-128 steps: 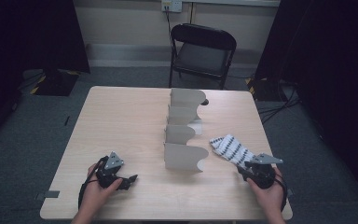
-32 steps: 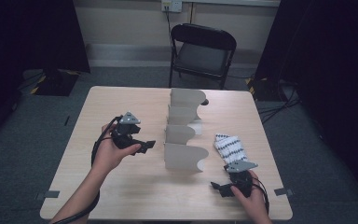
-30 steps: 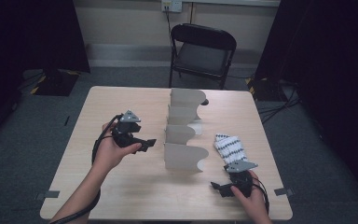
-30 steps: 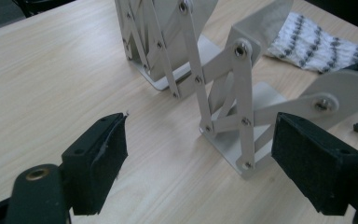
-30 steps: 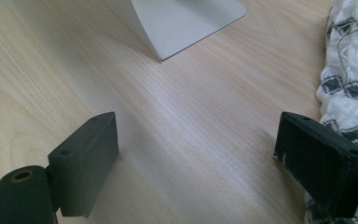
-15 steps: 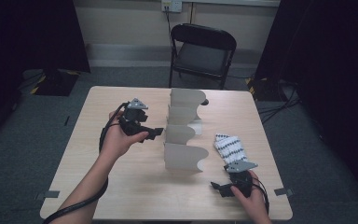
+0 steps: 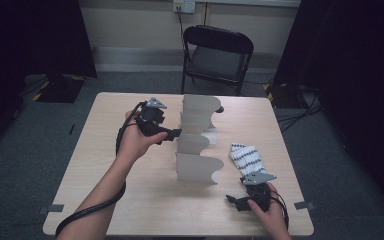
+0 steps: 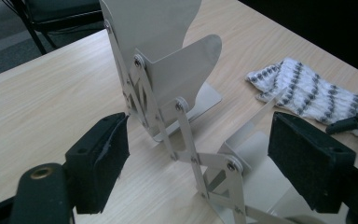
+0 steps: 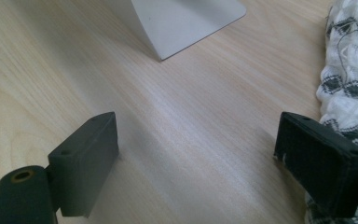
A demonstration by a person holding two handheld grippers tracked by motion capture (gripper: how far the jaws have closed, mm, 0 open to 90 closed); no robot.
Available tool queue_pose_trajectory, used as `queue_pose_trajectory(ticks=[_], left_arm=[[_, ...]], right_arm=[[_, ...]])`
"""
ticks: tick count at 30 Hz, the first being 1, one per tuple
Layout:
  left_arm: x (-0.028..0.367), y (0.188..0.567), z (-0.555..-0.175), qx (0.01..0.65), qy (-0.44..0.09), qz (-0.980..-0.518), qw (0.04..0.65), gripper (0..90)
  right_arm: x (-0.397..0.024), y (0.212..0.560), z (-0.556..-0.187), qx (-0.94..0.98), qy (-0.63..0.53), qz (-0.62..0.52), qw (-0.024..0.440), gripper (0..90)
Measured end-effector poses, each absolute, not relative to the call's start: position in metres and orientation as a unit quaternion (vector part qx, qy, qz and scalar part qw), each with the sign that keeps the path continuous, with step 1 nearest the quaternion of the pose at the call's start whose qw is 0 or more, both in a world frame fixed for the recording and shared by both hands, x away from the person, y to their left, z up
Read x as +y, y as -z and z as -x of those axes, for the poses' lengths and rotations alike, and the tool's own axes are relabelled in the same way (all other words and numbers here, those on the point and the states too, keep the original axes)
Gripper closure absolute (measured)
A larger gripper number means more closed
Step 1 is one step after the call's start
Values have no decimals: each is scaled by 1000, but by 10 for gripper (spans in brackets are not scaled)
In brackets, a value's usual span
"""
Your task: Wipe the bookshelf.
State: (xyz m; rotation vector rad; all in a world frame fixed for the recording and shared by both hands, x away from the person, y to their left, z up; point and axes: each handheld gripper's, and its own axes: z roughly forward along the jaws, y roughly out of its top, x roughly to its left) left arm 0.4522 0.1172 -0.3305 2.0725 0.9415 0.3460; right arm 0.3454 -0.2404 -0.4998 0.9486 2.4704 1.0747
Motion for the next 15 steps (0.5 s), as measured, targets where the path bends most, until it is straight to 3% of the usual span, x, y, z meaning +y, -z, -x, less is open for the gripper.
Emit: queue_pose_trajectory(ticks=[15], left_arm=[[100,333,-471,382,-149,-819,402,230]], right_arm=[[-240,500,-345,856,-371,-330,143,128]])
